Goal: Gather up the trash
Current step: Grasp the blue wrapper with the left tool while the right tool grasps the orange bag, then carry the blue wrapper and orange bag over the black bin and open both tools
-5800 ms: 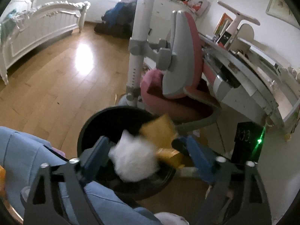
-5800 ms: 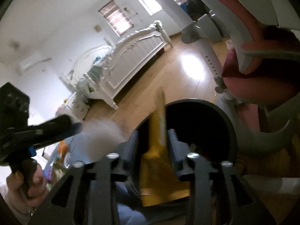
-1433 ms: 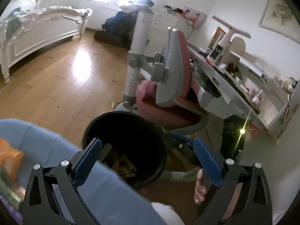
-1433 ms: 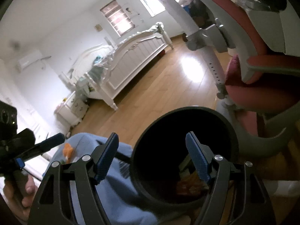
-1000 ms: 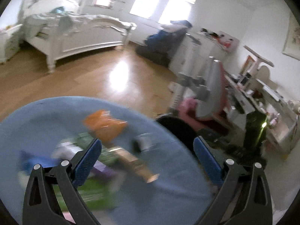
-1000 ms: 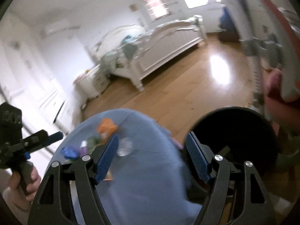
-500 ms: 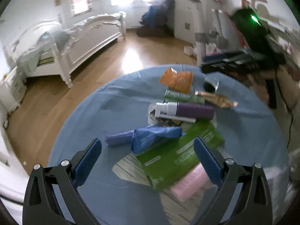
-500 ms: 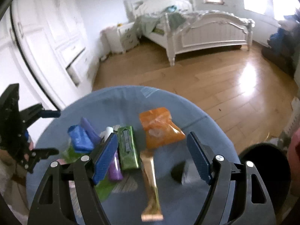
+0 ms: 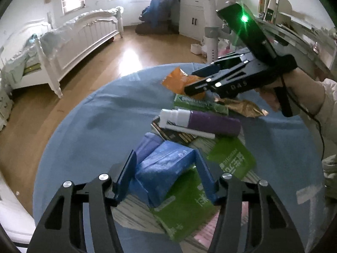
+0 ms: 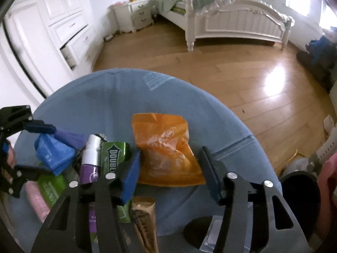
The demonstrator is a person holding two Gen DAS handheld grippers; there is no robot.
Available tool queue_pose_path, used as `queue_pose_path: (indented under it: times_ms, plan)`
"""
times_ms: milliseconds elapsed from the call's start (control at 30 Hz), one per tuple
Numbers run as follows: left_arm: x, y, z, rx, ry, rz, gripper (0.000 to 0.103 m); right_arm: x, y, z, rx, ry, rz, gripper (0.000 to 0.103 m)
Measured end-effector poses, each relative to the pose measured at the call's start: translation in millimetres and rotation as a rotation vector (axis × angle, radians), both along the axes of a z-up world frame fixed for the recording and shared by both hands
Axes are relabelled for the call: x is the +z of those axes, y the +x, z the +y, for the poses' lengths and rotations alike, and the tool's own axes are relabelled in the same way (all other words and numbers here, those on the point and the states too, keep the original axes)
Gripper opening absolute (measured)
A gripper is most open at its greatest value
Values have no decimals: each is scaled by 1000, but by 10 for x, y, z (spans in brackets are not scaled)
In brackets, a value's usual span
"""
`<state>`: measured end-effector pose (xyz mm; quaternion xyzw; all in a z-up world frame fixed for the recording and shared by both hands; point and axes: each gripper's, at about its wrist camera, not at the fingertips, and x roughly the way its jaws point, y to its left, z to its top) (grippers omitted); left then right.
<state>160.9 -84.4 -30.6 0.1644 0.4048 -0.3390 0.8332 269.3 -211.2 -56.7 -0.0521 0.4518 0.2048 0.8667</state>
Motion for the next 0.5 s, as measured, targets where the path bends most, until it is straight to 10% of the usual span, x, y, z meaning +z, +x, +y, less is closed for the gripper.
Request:
queue_pose_path:
  times_ms: [267,500]
  plan:
    - [23,-132,110,84,-54,-4,33,250,-215,-221,-27,138,-42,18]
    - [210,-324,219,134,-134,-39,32,625,-614,-389,-31,229,-142,16]
